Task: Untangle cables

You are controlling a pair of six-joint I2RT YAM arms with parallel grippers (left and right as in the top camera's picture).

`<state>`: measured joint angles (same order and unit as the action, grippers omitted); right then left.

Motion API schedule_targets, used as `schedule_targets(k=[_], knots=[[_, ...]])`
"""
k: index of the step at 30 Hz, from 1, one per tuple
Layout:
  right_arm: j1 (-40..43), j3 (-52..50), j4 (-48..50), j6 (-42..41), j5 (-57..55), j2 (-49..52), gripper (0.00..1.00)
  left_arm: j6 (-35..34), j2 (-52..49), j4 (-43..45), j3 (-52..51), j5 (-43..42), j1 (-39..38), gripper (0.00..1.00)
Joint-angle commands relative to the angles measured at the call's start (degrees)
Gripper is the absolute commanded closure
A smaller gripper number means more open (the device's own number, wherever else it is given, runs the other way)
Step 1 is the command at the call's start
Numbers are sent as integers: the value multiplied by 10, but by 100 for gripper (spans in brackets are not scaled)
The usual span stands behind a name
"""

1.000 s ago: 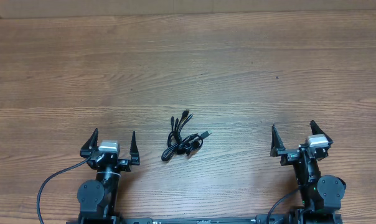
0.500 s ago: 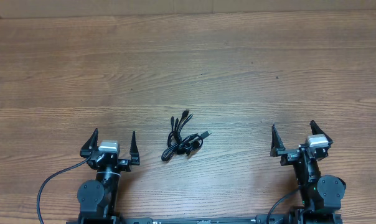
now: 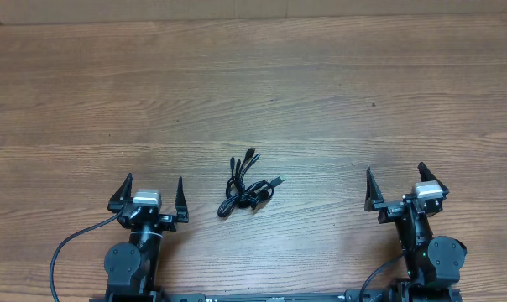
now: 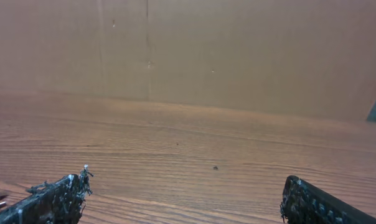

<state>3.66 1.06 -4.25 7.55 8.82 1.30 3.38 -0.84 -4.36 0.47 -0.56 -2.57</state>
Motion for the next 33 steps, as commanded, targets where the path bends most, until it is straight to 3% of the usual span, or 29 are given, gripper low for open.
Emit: schedule_targets(k=[1, 11, 22, 28, 33], knots=[[1, -6, 3, 0, 3, 1, 0, 4, 6, -1, -2, 7, 4, 1], [1, -6, 3, 0, 3, 1, 0, -29, 6, -23, 13, 7, 4, 0], [1, -6, 3, 0, 3, 1, 0, -77, -37, -193, 168, 5, 4, 0], [1, -6, 3, 0, 3, 1, 0, -77, -163, -245, 292, -10, 4, 1], [1, -6, 3, 0, 3, 1, 0, -76, -336, -328, 447, -33, 4, 0]])
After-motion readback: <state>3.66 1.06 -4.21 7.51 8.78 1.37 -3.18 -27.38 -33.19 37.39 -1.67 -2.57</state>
